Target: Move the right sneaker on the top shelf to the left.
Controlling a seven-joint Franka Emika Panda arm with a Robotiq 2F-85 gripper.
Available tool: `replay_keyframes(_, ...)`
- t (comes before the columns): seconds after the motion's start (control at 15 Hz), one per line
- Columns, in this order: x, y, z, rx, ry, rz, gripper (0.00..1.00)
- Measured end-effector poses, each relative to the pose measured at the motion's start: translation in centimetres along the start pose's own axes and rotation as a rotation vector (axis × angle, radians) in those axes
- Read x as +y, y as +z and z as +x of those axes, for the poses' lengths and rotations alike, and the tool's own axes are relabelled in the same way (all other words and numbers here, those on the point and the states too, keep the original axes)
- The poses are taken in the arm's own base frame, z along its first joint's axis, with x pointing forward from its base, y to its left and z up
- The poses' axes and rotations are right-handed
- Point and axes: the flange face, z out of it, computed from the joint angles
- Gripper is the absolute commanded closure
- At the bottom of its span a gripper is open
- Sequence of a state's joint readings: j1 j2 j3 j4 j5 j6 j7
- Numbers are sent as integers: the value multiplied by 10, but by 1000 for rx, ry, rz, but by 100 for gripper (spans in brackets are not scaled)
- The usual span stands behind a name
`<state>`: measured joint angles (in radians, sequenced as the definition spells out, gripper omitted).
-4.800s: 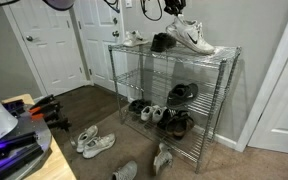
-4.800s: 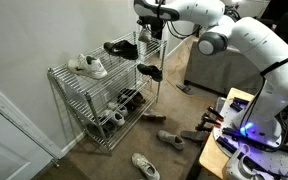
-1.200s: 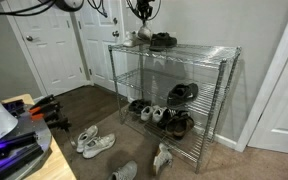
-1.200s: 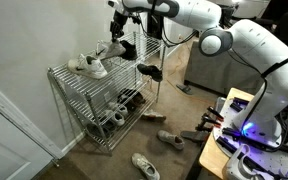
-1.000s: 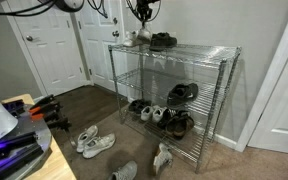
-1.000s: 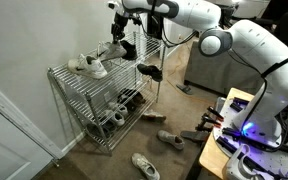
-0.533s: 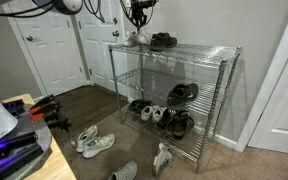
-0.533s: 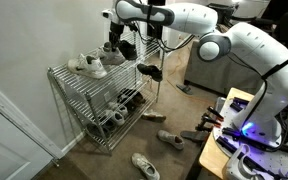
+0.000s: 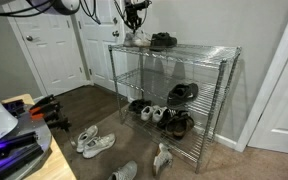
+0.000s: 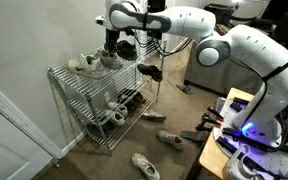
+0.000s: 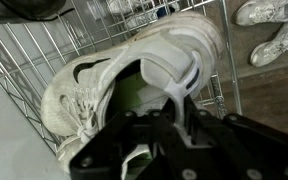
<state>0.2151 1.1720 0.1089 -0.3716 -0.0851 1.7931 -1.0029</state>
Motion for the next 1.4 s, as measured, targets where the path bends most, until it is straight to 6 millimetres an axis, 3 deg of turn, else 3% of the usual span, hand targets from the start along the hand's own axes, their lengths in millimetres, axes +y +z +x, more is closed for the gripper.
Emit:
replay_keyframes(0.07, 0, 0, 0, -5, -1, -2, 66)
replay_keyframes(0.2, -1, 1, -1, -14, 7, 2, 60)
replay_keyframes(0.8, -7, 6, -3, -43, 24, 58, 3)
replay_keyframes(1.07, -6, -8, 0, -6, 48, 56, 0)
replay_keyframes(1.4, 9, -60, -10, 43, 139, 2, 0)
